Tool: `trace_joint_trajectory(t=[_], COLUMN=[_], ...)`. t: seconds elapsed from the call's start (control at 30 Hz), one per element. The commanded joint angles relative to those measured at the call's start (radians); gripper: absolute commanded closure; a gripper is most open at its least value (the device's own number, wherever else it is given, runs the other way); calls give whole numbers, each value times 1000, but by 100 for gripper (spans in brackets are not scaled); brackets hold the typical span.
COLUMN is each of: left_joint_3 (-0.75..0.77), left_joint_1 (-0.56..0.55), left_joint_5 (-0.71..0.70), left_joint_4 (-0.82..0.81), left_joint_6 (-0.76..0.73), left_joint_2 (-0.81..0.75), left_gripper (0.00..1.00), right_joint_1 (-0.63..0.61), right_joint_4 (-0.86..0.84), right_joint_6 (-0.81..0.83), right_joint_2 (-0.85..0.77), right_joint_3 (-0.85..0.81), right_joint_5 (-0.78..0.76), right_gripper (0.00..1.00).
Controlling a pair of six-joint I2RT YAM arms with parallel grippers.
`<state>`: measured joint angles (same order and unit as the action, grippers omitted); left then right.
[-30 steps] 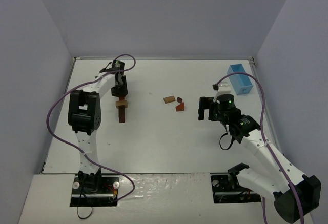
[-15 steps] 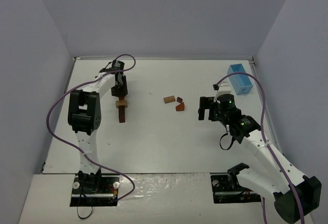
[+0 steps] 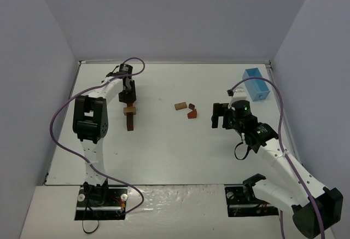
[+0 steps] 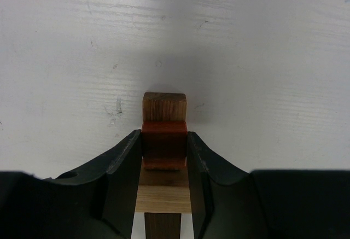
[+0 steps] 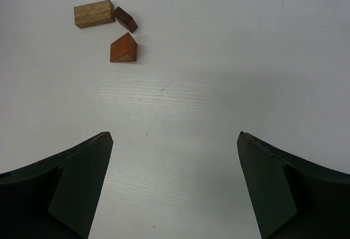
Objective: Build the wood block tower
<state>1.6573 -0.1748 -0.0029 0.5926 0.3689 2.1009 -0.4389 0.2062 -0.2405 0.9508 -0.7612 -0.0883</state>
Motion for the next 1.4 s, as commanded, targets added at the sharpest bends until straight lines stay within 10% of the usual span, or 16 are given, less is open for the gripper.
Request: trace_joint_trajectory(t=[0.0,1.37], left_joint_3=[45,79], left_joint_1=[10,11], left_joint_5=[-3,-30], left_joint_4=[-19,9], left_joint_6=[-14,-18], left_joint_2=[-9,-74], left_gripper=[68,57], right_joint_1=[3,3], right_joint_4=[-41,-45], right_joint_6=[-3,-4], right_joint_2=[-6,-10], right_joint_3=[-19,-18], right_joint_5=[13,21], right_gripper=[5,5])
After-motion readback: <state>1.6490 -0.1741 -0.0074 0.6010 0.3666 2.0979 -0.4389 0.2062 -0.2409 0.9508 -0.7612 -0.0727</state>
